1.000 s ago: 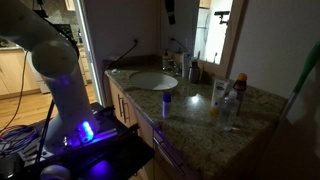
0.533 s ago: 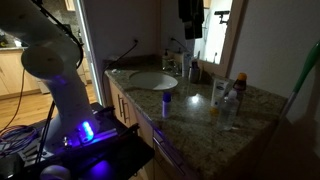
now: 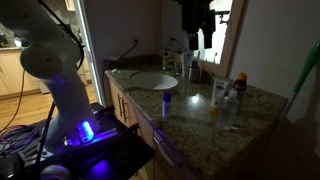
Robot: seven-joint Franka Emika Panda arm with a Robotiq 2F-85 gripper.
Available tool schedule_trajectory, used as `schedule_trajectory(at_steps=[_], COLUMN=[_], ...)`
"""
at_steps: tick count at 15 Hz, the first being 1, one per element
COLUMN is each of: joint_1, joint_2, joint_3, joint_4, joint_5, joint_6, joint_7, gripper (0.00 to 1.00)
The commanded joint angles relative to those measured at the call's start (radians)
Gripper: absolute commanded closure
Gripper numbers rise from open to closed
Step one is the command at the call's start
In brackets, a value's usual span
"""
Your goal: Pick the clear bottle on the left and put it near the sink
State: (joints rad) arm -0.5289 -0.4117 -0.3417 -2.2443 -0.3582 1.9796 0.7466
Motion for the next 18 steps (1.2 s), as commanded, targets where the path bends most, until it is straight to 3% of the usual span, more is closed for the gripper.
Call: schedule_trajectory(at_steps=[1,4,6,7,10,12,18], joint_1=[-0.022,0.007,0.027,0.017,0.028,0.024,0.050], joint_2=[0.170,0.262,0.235,0.241,0.236,0.286,0.443], joint_3=[-0.014,-0.047,-0.048,-0.046,-0.044,-0.034,-0.059], joint_4=[0.048,0.105,0.128,0.090,0.128,0.113,0.150], joint_5=[0.021,0.121,0.201,0.148,0.182,0.148,0.313], joint_6=[0.113,0.147,0.138,0.146,0.142,0.199,0.344], joint_7=[0.165,0.246,0.229,0.233,0.232,0.316,0.480], gripper=[0.00,0.00,0.00,0.00,0.00,0.00,0.00])
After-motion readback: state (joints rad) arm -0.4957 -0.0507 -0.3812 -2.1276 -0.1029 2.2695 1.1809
